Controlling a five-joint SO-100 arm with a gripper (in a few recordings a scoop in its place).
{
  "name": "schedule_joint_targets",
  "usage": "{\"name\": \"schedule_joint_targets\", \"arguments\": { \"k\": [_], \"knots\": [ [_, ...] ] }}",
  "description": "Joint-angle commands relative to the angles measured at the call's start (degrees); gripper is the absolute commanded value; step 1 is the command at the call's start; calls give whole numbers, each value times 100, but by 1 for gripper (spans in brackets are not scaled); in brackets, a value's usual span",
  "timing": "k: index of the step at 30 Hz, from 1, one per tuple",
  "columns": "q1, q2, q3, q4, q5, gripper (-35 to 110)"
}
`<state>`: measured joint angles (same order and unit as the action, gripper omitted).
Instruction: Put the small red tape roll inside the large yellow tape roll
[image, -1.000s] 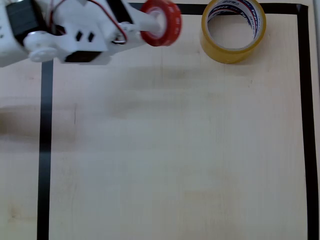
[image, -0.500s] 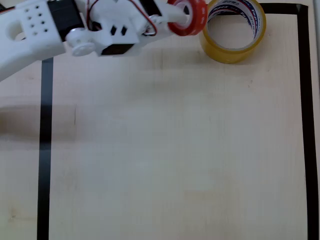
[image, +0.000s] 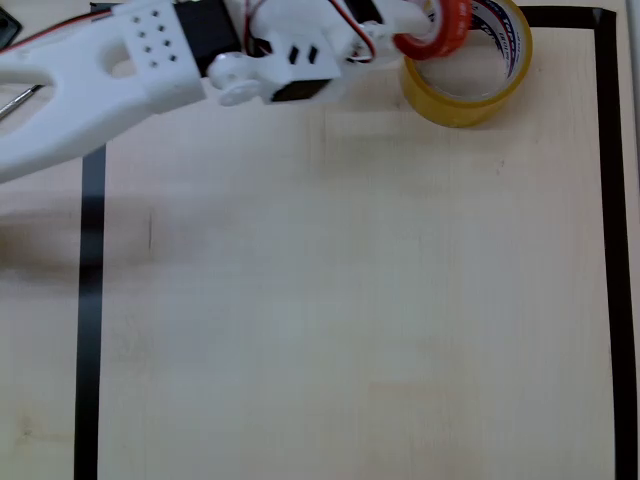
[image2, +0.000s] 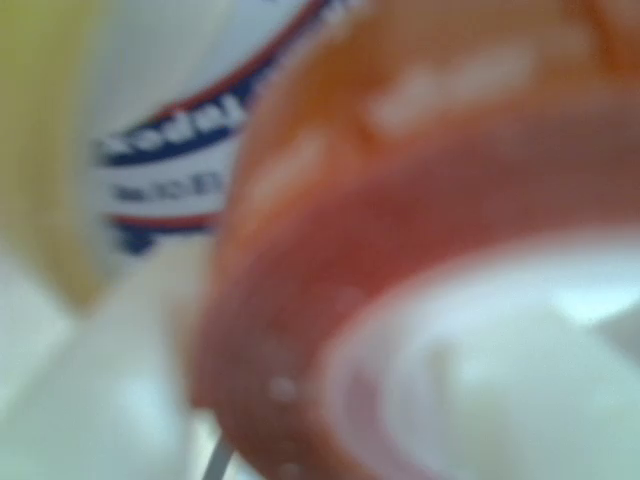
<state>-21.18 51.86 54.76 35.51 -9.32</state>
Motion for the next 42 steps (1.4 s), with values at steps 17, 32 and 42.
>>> {"name": "schedule_joint_targets", "arguments": {
  "k": [17,32,42],
  "knots": [
    [229,-2883,-6855,2628,44,17],
    [255,-1336,-6855,5124,79,3],
    [624,-70,-6855,6812,492,0]
  ]
}}
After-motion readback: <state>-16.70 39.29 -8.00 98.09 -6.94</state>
